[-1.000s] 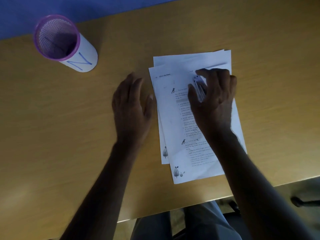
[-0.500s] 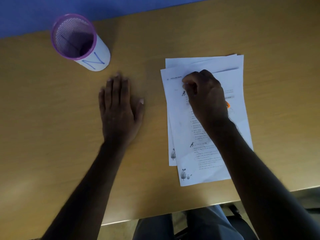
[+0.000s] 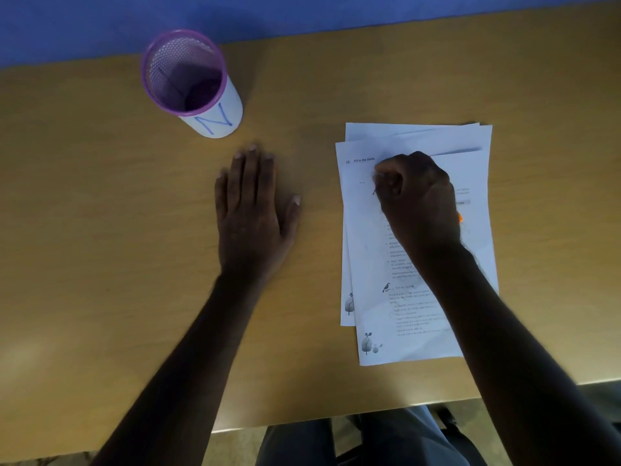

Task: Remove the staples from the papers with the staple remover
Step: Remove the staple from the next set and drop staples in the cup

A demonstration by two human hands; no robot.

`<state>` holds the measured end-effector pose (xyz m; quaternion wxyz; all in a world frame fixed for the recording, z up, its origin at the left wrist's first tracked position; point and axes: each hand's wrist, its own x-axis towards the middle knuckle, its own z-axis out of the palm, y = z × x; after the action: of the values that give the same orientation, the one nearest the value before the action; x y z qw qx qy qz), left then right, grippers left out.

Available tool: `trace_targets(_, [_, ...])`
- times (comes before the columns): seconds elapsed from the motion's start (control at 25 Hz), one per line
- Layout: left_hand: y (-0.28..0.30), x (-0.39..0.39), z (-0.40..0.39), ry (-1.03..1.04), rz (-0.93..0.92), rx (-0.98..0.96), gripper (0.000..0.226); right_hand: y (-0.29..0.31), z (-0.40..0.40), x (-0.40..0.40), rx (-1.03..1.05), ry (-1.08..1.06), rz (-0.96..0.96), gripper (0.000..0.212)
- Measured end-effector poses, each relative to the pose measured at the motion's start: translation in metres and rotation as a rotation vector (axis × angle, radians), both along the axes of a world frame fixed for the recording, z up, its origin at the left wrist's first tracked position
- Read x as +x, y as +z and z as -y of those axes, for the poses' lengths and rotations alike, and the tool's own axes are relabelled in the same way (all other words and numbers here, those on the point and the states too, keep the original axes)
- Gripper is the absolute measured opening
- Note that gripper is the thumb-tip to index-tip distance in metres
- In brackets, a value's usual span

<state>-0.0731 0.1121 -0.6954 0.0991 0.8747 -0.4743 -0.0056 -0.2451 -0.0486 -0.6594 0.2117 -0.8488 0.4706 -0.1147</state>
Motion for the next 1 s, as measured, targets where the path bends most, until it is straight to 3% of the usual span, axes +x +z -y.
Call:
trace_targets(0.4, [-0.001, 0.003, -0.003, -0.004, -0.012, -0.001, 0.068, 0.003, -0.003, 0.016, -0.082, -0.036, -0.124, 0.017])
trace_targets(0.72, [-0.001, 0.002, -0.004, -0.012, -0.052, -0.032, 0.064, 0.005, -0.002, 0.019, -0.011, -0.019, -0.13, 0.014])
trace_targets(0.84, [-0.002, 0.007, -0.007, 0.02, -0.14, -0.197, 0.055, 0.019, -0.009, 0.036, -0.004, -0.009, -0.083, 0.009])
trace_targets(1.0, [0.0, 0.018, -0.003, 0.328, -0.314, -0.506, 0.065, 0.052, -0.007, 0.085, 0.118, 0.111, 0.154, 0.006])
